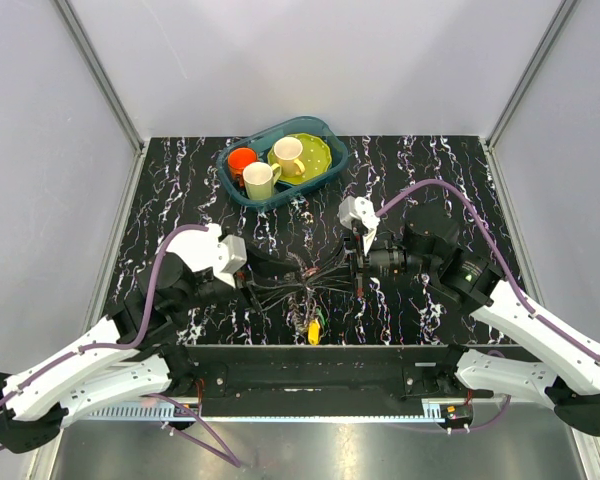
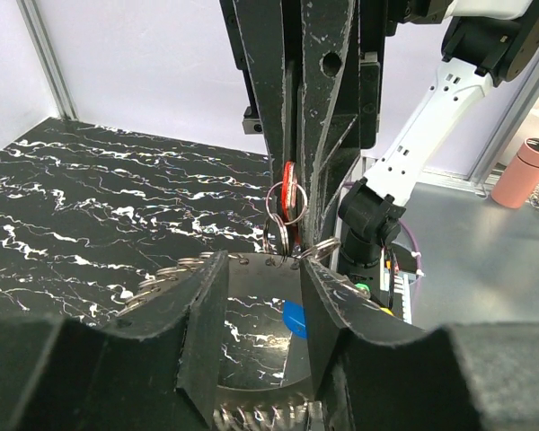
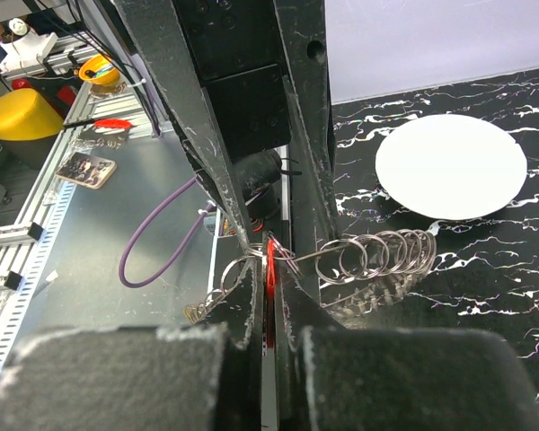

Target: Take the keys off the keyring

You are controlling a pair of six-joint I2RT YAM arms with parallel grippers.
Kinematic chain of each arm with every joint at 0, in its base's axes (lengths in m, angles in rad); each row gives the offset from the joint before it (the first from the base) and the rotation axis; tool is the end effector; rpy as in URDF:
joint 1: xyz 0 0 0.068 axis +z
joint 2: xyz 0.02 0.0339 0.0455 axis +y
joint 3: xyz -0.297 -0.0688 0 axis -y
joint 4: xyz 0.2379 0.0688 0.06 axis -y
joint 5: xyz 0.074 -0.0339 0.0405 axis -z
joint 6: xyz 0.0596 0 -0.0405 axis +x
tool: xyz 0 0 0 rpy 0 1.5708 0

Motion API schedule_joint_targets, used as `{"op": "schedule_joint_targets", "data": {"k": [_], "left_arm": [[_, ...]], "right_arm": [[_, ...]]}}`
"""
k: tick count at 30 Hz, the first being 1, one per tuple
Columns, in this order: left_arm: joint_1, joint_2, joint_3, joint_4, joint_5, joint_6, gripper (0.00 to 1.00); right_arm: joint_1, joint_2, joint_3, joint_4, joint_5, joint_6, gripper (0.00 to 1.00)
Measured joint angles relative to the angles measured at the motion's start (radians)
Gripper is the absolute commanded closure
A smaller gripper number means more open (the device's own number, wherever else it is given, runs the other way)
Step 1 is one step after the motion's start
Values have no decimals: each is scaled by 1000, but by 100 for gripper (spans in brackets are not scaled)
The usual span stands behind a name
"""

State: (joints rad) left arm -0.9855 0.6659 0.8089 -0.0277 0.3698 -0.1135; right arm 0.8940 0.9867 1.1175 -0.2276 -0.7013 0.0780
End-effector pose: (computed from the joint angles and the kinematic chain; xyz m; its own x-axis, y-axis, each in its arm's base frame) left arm 0.0605 -0.1303 0.4052 -0.0473 -0.1197 -0.9917 0.9765 0.2036 -0.0712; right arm 0.0973 0.1825 0.4402 -0.1381 -0.0768 -0.9874 -0.9901 -0.0162 0.1397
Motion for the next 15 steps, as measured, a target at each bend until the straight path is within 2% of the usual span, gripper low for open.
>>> {"op": "schedule_joint_targets", "data": {"k": [15], "left_arm": [[0, 6, 0, 2, -3, 0, 68]], "right_arm": [[0, 2, 0, -3, 0, 0, 100]]}}
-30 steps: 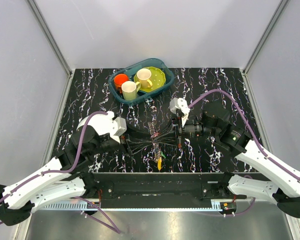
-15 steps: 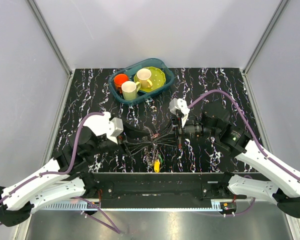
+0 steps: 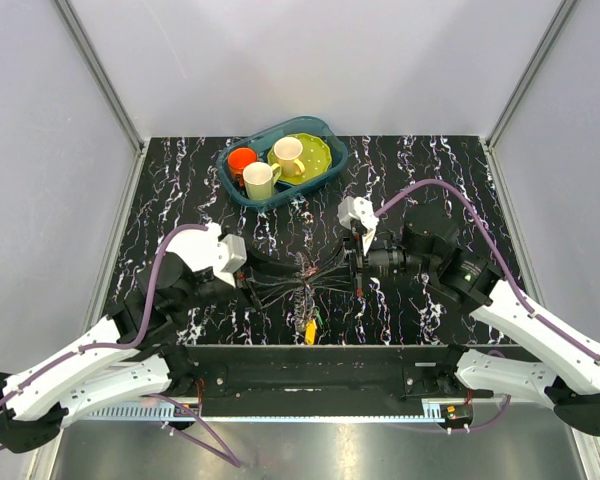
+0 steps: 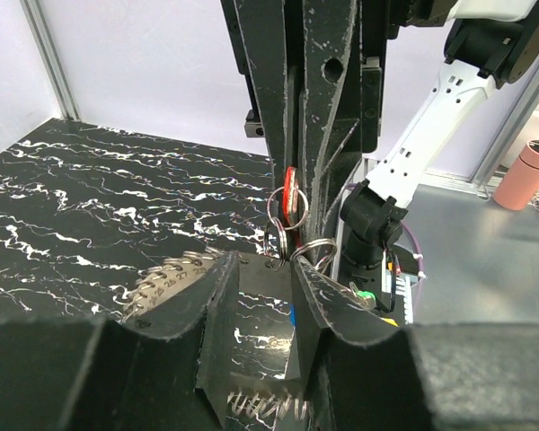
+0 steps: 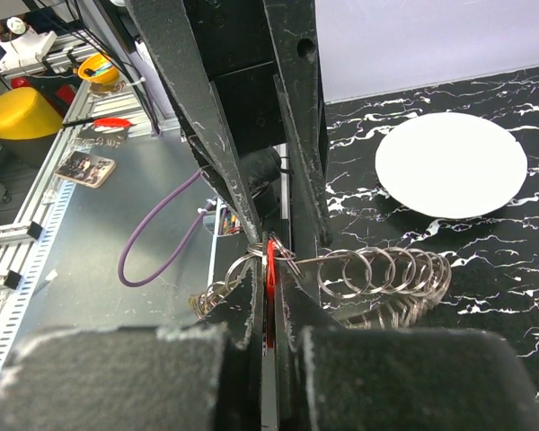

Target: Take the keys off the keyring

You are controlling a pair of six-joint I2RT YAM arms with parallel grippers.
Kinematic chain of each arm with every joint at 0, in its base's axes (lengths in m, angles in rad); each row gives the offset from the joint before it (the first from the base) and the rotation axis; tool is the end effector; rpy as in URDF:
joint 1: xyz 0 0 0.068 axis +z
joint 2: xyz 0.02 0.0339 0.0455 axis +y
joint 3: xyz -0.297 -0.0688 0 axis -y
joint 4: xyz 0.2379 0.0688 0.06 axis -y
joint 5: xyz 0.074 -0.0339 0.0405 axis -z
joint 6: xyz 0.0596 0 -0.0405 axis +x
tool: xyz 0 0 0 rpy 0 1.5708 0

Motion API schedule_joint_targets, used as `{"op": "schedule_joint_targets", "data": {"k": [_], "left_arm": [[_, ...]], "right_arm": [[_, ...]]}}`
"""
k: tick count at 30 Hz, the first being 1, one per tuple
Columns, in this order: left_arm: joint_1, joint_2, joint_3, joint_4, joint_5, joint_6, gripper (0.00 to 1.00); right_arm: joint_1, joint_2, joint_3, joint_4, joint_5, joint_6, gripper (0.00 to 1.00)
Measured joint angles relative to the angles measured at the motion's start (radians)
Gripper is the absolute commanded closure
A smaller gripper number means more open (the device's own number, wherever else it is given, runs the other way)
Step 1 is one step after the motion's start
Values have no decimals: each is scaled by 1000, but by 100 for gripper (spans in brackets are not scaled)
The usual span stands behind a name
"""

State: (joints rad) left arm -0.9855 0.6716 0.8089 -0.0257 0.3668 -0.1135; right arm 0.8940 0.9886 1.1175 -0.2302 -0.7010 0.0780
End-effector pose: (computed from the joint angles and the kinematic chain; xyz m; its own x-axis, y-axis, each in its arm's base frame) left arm 0.0616 -0.1317 0.4047 -0.0493 -0.1170 -0.9919 0.9757 0.2067 -0.0729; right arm 0.0977 0.1830 0.4396 -0.1409 -0.0803 -0.9868 -0.9897 -0.0154 0.1425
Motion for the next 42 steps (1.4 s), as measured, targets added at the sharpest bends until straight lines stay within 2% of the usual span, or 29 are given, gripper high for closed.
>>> {"op": "schedule_joint_targets", "data": {"k": [16, 33, 37, 38, 39, 42], "left_arm": [[0, 1, 0, -3, -59, 1, 60], [0, 23, 8, -2, -25, -11, 62], [0, 23, 8, -1, -23, -12, 68], [-1, 23, 8, -2, -22, -12, 72], [-2, 23, 8, -2, -21, -14, 84], [-6, 24, 8, -1, -10, -23, 100]], "right_arm": [[0, 2, -7, -6, -3, 0, 100], [0, 2, -9, -8, -19, 12, 100], [0, 2, -10, -7, -18, 14, 100], [0, 2, -11, -6, -18, 14, 100], [0, 2, -11, -6, -18, 14, 100], [-1, 2, -12, -6, -9, 13, 100]]}}
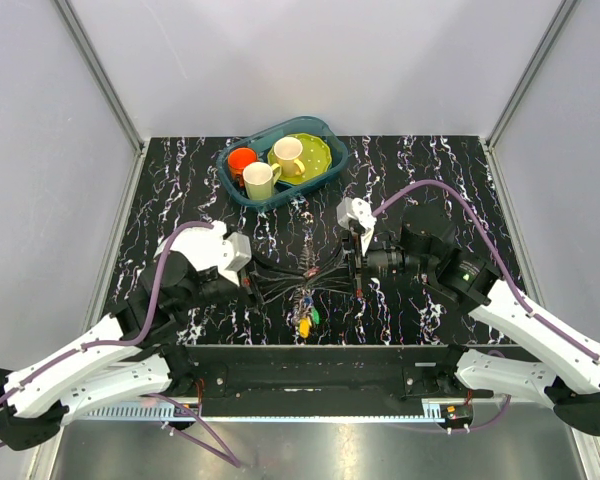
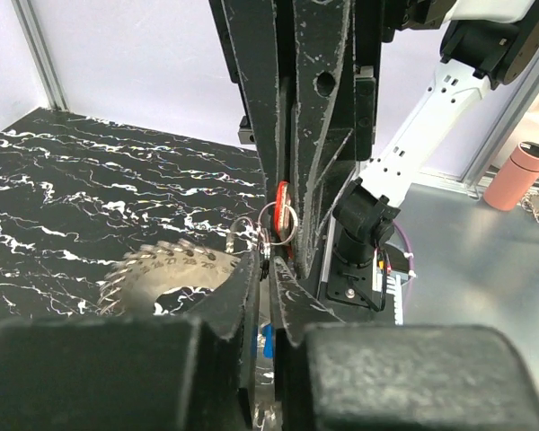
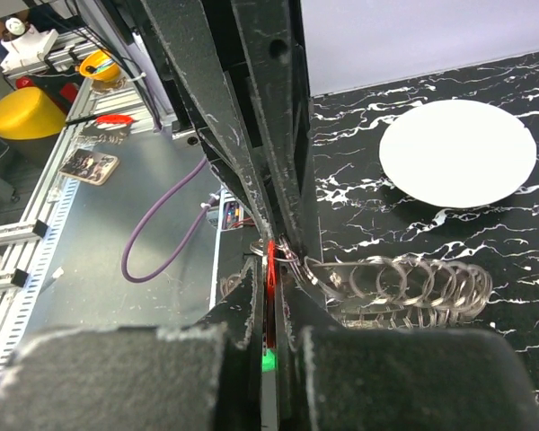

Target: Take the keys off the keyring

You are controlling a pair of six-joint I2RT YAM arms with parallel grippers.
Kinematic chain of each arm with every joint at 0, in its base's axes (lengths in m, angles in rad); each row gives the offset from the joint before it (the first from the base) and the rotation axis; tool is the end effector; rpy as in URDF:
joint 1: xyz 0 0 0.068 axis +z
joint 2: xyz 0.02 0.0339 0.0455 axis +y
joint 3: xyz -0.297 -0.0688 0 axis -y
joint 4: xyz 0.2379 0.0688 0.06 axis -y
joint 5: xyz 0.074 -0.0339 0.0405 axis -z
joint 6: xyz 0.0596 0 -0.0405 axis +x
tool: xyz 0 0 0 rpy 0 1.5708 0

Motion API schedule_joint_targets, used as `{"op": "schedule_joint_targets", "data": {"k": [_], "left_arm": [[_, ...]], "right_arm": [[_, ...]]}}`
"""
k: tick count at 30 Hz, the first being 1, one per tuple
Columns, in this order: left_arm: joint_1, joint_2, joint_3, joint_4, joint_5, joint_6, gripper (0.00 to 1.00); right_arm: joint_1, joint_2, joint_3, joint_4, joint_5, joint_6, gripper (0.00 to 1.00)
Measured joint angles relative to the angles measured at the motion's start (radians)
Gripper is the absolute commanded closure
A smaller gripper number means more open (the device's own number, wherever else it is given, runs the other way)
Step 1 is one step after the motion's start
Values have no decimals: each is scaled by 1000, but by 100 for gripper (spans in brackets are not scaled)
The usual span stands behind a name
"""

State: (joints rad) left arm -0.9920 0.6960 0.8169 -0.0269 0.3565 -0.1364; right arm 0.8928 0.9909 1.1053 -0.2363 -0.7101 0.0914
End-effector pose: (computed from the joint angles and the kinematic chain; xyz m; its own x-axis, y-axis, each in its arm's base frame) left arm 0.0648 -0.1372 0.4044 -0.0817 -0.1080 -0.9908 0.9725 0.2090 -0.1029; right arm 0.0984 0.1841 0.4342 -0.1669 -0.0969 -0.9812 -0.9853 -0.0196 0.1695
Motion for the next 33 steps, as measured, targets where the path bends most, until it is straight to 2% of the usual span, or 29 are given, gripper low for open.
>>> {"op": "schedule_joint_targets", "data": {"k": [3, 7, 12, 19, 27, 33], "left_arm": [[-1, 5, 2, 0, 2, -13, 100], [-1, 13, 3, -5, -8, -22, 100], [-1, 24, 3, -23, -33, -23, 100], [-1, 8, -32, -4, -55, -26, 100], [-2, -43, -106, 85, -60, -58, 100], [-2, -80, -171, 122, -68, -98, 100]], "right_arm": [[-1, 0, -1, -1, 14, 1, 99], [-2, 0, 0, -22, 44, 0, 90], [-2, 14, 23, -89, 84, 6, 86], [-2, 42, 64, -114, 89, 69, 68], [-2, 61, 67, -19, 79, 223, 71], [0, 65, 22, 210, 92, 412, 69]]}}
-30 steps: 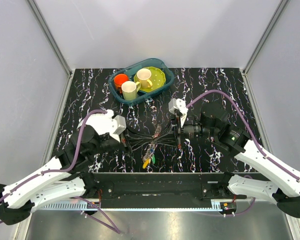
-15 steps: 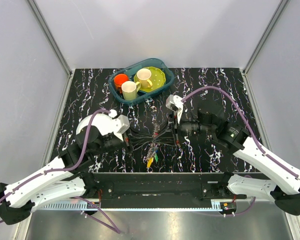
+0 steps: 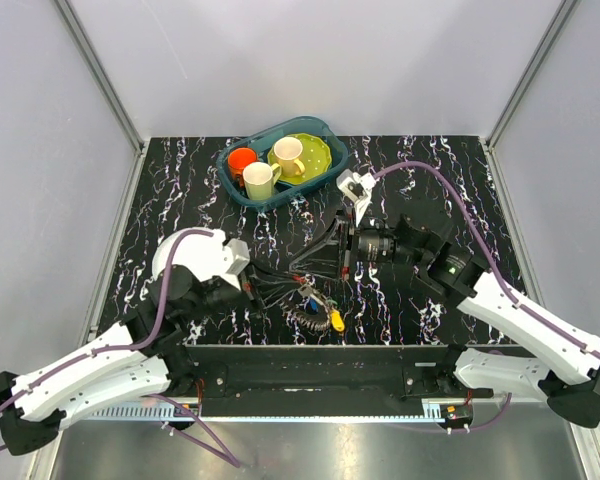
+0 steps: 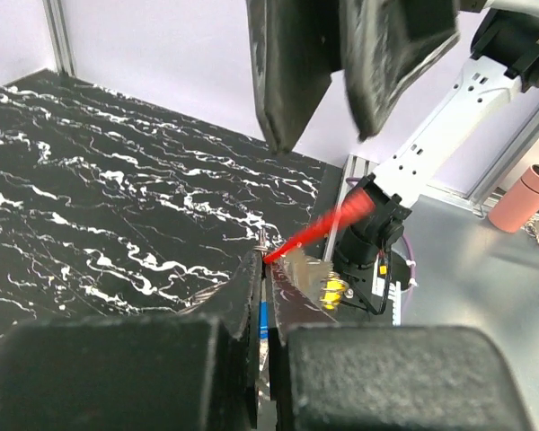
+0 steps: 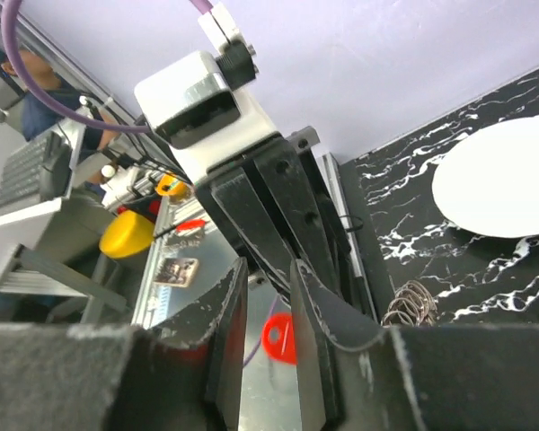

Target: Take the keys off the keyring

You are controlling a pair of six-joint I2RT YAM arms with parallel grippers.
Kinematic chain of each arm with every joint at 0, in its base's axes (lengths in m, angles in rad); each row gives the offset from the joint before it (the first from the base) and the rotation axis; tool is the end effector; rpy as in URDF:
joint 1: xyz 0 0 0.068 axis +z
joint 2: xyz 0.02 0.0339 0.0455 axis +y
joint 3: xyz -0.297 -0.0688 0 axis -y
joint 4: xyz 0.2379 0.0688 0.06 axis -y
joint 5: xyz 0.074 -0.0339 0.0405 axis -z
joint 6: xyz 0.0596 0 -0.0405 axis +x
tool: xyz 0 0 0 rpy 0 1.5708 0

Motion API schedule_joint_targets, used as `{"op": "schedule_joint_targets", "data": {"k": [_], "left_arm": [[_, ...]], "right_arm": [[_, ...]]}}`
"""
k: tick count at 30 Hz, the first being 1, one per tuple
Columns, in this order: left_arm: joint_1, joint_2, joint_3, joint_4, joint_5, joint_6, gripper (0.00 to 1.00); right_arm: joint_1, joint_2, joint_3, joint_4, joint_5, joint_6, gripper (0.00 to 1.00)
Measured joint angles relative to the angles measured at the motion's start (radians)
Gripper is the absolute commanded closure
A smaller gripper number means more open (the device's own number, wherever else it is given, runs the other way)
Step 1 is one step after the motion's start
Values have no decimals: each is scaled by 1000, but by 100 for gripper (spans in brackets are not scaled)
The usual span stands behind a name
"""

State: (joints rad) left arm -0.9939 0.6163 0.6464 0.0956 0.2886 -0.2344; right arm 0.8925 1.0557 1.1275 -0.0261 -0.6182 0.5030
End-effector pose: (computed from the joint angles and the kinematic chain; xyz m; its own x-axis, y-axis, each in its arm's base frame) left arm 0.0642 -0.1297 0.3687 -0.1559 -0.1687 -0.9733 0.9472 0.2540 -0.1957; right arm 0.1169 0.2001 0.4545 -0.4559 0.0603 -0.8880 -0.8880 0.0359 0.4584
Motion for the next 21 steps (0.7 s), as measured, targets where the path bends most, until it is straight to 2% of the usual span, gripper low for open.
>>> {"op": "schedule_joint_targets", "data": {"k": [5, 11, 16, 21], "left_arm": [[0, 2, -34, 10, -27, -18, 100], [0, -17, -61, 56, -43, -30, 100], [0, -46, -68, 99, -32, -38, 100], [0, -52, -66, 109, 16, -39, 100]], "right_arm": [[0, 13, -49, 143, 9, 142, 68], [0, -2, -56, 155, 35, 142, 63], [3, -95, -50, 6, 105, -93, 61], [3, -178, -33, -141, 118, -354, 66]]}}
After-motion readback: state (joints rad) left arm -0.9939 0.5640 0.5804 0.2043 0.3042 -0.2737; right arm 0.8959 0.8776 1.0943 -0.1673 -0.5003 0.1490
